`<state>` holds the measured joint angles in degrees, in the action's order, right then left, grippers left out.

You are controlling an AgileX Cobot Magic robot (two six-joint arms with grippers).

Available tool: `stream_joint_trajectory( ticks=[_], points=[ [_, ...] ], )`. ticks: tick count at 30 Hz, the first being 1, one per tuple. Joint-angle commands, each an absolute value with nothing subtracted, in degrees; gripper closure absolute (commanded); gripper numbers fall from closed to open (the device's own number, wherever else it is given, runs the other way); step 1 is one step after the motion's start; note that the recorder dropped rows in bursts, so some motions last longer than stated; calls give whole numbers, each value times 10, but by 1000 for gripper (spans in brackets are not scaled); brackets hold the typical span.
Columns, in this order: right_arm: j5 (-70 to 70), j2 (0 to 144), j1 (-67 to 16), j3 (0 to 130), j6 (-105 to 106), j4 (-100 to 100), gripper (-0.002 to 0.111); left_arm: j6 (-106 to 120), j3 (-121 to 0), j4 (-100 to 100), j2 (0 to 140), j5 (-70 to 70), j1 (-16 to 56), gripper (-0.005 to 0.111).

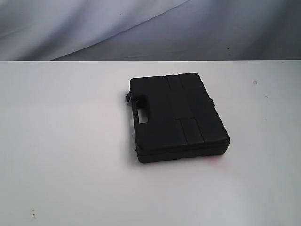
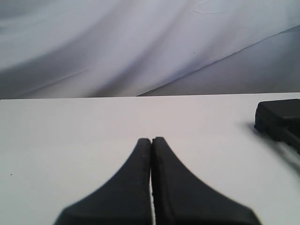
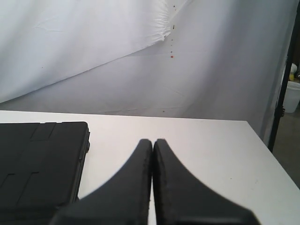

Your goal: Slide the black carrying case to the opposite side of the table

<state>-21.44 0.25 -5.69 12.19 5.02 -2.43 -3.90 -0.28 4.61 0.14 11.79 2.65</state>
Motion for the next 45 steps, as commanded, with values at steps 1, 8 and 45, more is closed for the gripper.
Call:
stream_joint_trajectory(
  ticks=[1,8,45],
  points=[
    [-208,0,-52,119,51,-29,108,-41,0,48,0,114,26,107],
    [-204,0,-52,112,61,5,108,-41,0,48,0,114,26,107],
    [-144,0,-52,0,86,-3,108,-41,0,48,0,114,26,107]
  ],
)
